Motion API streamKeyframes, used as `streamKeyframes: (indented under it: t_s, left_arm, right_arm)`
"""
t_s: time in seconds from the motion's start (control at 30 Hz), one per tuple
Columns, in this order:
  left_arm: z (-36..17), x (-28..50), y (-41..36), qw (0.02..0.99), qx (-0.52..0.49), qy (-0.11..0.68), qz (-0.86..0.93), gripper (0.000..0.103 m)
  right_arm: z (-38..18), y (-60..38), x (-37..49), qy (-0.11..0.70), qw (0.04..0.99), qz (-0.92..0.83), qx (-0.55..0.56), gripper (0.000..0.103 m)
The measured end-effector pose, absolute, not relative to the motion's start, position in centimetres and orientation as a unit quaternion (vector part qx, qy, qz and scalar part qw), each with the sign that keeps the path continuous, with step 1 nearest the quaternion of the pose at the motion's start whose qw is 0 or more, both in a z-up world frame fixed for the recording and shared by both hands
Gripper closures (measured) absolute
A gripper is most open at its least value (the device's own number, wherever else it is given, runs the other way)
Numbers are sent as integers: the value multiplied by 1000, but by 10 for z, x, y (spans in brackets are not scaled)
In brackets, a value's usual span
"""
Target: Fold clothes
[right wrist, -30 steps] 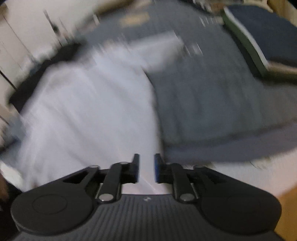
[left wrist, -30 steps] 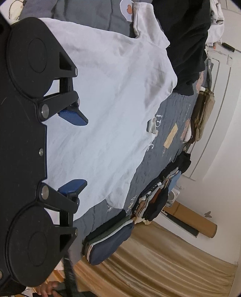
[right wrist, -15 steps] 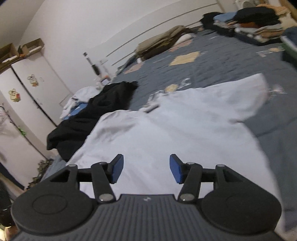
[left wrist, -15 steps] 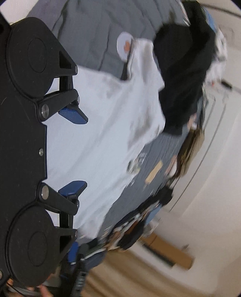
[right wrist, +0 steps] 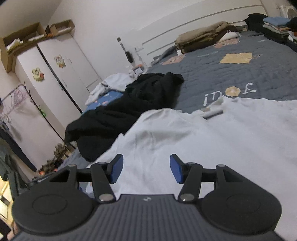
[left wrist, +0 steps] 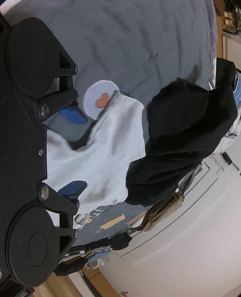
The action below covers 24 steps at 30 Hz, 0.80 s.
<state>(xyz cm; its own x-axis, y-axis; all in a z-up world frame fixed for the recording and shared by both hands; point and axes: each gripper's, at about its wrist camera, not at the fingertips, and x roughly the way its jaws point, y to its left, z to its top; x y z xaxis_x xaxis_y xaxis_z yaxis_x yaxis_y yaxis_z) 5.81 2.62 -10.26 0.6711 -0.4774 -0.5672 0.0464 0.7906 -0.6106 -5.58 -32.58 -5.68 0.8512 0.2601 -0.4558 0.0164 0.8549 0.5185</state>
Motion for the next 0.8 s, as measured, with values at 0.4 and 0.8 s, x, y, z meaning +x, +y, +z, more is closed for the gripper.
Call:
streamKeyframes:
  t_s: [0.4, 0.8]
  left_arm:
    - [-146, 96, 32, 830, -341, 427, -111, 35]
    - [-152, 132, 23, 842, -366, 391, -64, 83]
  right_arm:
    - [-88, -339, -31, 275, 911, 46, 303, 48]
    - [-95, -325, -26, 292, 908, 62, 293, 48]
